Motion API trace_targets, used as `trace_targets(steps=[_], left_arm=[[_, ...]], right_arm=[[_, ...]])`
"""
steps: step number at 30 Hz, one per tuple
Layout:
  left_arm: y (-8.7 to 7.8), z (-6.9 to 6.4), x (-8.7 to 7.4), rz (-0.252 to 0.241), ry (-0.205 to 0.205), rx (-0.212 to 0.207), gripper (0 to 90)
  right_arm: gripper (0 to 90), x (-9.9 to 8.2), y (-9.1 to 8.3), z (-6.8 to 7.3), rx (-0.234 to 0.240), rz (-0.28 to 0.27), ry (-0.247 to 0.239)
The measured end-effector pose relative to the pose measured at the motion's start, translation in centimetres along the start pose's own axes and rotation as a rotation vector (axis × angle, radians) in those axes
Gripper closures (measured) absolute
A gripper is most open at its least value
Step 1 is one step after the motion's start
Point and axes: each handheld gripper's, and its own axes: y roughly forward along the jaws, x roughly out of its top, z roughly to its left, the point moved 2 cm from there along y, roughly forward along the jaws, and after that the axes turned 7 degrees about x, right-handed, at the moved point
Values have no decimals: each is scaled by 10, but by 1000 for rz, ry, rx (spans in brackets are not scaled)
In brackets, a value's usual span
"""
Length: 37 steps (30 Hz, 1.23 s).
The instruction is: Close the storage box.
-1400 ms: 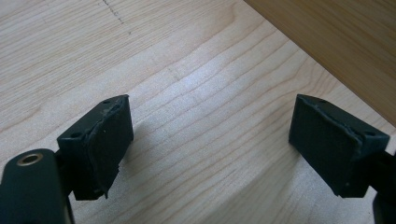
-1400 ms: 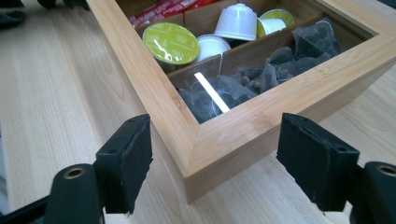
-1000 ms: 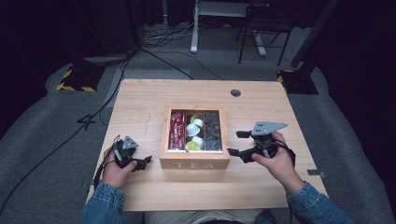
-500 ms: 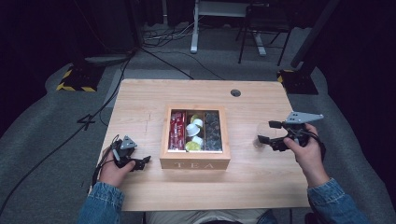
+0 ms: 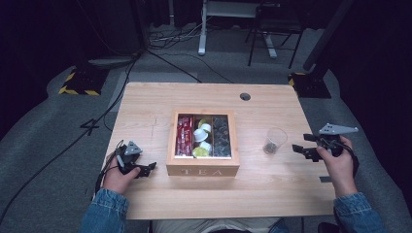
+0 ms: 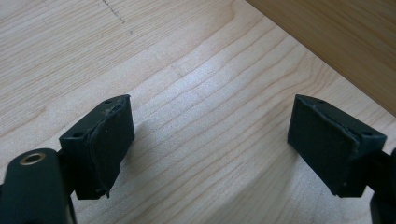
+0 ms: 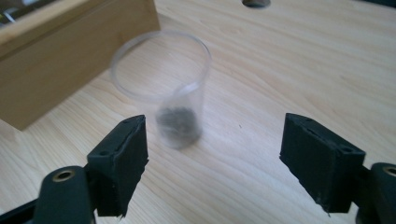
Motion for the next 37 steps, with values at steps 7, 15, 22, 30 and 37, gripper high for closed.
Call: trace_targets(steps=[7,15,22,30,37], left_arm=[[1,0,0,-2,-7,-1,150],[1,0,0,-1,-7,-2,150],[1,0,0,-1,-6,-1,150],[1,0,0,-1,-6,-1,150],[1,0,0,-1,-7,-1,150]], right_arm=[[241,-30,10,-20,29,39,24],[209,-53,24,-30,11,35,42],[210,-66,35,-33,18,66,57],[141,-67,40,-30,-24,115,-25],[99,-67,44,-25,-73,111,-2]])
